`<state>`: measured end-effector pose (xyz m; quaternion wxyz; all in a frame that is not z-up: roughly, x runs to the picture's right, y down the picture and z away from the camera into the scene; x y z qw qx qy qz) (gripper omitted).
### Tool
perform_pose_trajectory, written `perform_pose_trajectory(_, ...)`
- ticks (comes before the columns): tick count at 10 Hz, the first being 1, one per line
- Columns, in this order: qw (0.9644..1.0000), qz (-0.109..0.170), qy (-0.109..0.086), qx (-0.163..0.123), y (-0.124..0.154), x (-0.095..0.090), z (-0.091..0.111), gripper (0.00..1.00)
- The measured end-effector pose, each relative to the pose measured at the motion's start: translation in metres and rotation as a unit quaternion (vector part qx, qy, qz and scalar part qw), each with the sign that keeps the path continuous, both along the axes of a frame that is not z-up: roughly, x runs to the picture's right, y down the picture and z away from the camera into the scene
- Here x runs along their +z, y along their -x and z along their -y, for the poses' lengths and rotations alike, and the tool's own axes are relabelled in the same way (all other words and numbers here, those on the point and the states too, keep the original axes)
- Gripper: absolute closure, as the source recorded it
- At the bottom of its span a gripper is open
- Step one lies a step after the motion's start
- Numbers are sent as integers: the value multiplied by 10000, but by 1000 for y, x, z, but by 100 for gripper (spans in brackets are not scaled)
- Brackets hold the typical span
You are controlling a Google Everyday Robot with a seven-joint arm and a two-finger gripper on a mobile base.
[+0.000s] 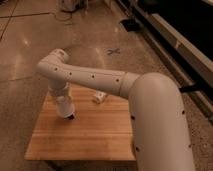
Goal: Place the ceramic cup over the eraser
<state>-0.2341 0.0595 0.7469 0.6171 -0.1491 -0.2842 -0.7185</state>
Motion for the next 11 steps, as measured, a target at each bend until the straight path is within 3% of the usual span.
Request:
perform_pose_trajectory(4,10000,7,-35,14,11,0,-4,20)
perform_pose_trajectory(9,9993,-113,15,363,-20,-1,27,20)
perform_pose_trajectory(11,9992,-129,15,383,-24,-1,29,20)
